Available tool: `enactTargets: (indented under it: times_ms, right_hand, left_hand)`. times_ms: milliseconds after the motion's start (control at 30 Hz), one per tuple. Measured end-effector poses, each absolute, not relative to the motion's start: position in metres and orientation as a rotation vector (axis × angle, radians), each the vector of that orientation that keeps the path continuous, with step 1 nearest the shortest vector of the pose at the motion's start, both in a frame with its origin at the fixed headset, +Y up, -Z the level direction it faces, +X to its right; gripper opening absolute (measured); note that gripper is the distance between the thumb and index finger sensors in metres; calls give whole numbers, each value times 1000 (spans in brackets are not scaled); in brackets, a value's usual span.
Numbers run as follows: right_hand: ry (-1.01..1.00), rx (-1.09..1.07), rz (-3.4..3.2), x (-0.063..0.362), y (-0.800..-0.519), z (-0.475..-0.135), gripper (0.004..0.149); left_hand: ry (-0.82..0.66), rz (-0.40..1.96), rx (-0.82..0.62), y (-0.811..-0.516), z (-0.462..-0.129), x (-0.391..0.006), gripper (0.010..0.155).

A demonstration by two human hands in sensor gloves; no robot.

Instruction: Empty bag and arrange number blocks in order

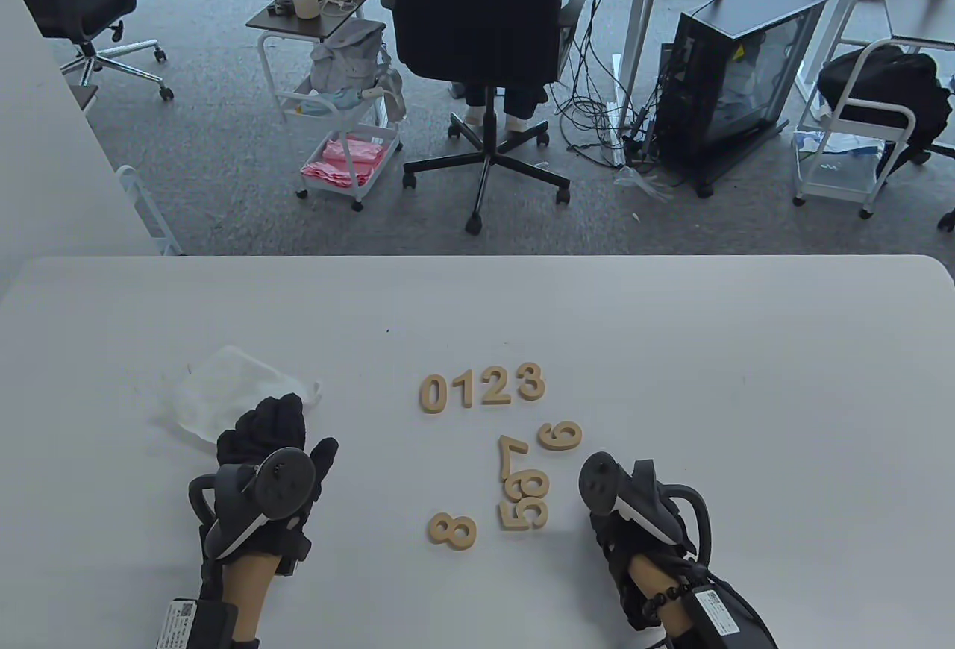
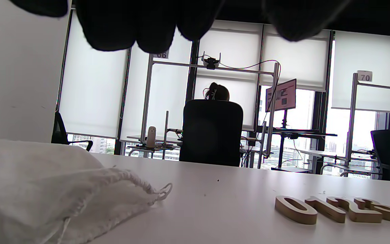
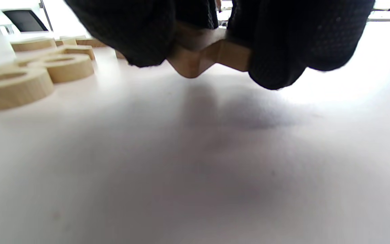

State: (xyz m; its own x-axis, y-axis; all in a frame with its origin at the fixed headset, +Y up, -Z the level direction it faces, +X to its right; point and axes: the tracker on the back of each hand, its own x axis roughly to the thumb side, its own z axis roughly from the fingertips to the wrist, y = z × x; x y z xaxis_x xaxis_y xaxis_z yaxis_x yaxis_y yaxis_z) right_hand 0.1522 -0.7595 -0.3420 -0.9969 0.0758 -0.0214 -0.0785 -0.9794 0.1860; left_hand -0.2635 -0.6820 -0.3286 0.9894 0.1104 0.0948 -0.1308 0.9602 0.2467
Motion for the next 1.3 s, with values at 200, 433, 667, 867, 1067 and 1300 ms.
enactTargets:
  times_ms: [200,433,667,867,1067,1300]
  right_hand:
    - [93,-35,2924,168,-741,-339,56]
    - [-12,-34,2741,185,-733,-338,61]
    - [-53,-12,2494,202,-728,-340,52]
    - [-120,3,2390,209,-724,-340,49]
    - [-123,19,2316,208,-723,-341,55]
    - [-135,-45,2143,214,-715,-353,55]
  left_hand:
    - [-77,126,255,-682,-329,-265,78]
    - [-76,131,261,-682,-328,-266,78]
    - [-74,134,265,-681,-328,-267,78]
    - [-76,134,274,-681,-328,-267,78]
    - [-77,135,279,-680,-328,-267,78]
    - [-79,137,287,-680,-328,-267,78]
